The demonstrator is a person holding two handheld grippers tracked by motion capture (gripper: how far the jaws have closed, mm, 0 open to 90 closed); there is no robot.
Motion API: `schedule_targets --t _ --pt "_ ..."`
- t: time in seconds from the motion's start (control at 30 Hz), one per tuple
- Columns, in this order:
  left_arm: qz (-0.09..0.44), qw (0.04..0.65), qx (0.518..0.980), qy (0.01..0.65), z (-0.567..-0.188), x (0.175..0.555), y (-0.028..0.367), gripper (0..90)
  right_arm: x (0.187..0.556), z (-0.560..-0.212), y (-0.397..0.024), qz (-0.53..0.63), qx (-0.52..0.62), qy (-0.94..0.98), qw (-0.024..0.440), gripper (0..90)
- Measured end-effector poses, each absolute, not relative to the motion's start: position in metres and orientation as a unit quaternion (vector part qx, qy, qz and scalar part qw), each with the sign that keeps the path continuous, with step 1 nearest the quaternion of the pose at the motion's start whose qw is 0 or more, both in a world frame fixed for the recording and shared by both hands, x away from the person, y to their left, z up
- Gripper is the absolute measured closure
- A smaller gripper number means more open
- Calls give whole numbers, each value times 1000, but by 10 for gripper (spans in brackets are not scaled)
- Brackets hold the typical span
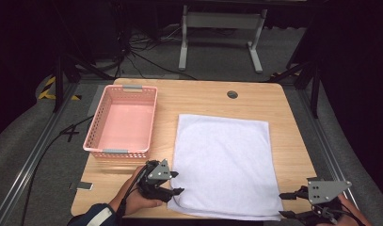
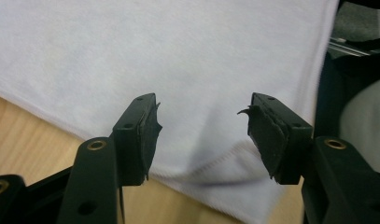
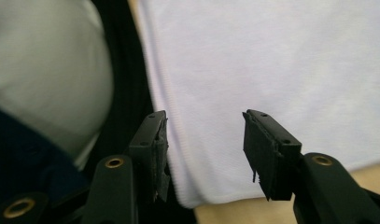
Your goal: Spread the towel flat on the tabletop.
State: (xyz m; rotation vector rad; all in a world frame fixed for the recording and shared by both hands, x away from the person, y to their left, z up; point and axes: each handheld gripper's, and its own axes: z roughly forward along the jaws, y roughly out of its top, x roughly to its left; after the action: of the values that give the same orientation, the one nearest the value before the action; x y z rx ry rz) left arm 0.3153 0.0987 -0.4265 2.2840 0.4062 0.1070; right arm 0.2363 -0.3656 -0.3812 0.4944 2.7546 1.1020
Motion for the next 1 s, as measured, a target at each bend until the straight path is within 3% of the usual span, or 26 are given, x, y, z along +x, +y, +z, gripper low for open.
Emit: schedule_targets --t 0.23,0.4,0.63,0.83,0.93,1.0 --pt "70 366 913 170 -437 354 72 430 277 -393 -354 349 254 891 139 527" --pt "78 353 913 192 -449 385 56 429 331 -413 -335 323 291 881 186 533" --pt "70 348 908 220 -462 401 53 426 379 -443 -331 319 337 870 168 546" --pt "25 339 919 198 -458 393 57 430 369 -448 -334 304 324 885 138 545" --pt "36 331 920 208 -454 396 56 393 367 -445 -338 294 315 893 133 510" --pt "59 328 911 242 -452 408 54 319 372 -439 -345 298 336 880 155 504"
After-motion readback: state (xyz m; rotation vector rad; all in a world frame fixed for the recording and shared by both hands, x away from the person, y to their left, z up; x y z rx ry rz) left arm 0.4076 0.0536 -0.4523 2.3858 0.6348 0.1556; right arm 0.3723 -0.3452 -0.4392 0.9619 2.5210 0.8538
